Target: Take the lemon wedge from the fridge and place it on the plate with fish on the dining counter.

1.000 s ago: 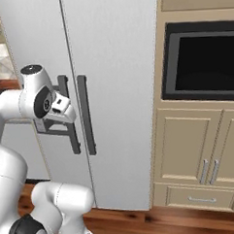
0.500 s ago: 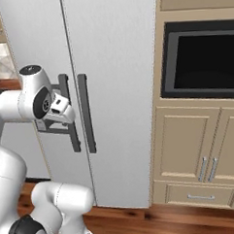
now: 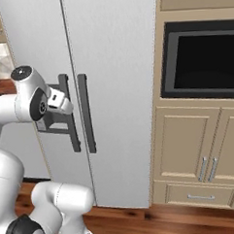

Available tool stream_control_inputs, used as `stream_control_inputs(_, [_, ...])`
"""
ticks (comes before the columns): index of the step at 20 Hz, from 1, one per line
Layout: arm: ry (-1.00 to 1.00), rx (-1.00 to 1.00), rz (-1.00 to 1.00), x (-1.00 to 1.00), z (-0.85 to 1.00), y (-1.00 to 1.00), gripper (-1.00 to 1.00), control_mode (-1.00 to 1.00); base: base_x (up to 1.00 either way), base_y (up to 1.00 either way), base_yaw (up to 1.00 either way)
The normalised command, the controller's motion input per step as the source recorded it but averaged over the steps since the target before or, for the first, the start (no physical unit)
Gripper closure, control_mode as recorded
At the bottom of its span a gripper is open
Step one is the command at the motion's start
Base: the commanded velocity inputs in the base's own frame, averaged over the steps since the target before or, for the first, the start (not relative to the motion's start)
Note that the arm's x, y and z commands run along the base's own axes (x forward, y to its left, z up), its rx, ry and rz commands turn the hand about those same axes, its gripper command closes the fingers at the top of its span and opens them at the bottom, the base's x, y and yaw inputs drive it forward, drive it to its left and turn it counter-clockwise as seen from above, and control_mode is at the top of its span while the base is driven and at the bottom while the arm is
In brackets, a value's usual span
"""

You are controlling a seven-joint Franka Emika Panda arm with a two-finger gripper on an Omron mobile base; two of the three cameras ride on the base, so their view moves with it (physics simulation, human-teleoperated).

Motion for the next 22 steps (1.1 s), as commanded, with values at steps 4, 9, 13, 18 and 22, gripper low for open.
stream_control_inputs(4, [-0.21,0.00,0.06,0.78,-0.01,-0.06,-1.00,-1.00,0.00,0.00,0.00])
stream_control_inputs(9, [0.00,0.02,0.07,0.70,0.00,-0.31,-1.00,-1.00,0.00,0.00,0.00])
stream_control_inputs(13, [0.09,0.02,0.08,0.44,0.00,-0.21,-1.00,-1.00,0.00,0.00,0.00])
stream_control_inputs(18, [0.06,0.00,0.04,0.32,-0.08,-0.01,-1.00,-1.00,0.00,0.00,0.00])
stream_control_inputs(22, [0.01,-0.03,0.00,0.23,-0.33,0.08,-1.00,-1.00,0.00,0.00,0.00])
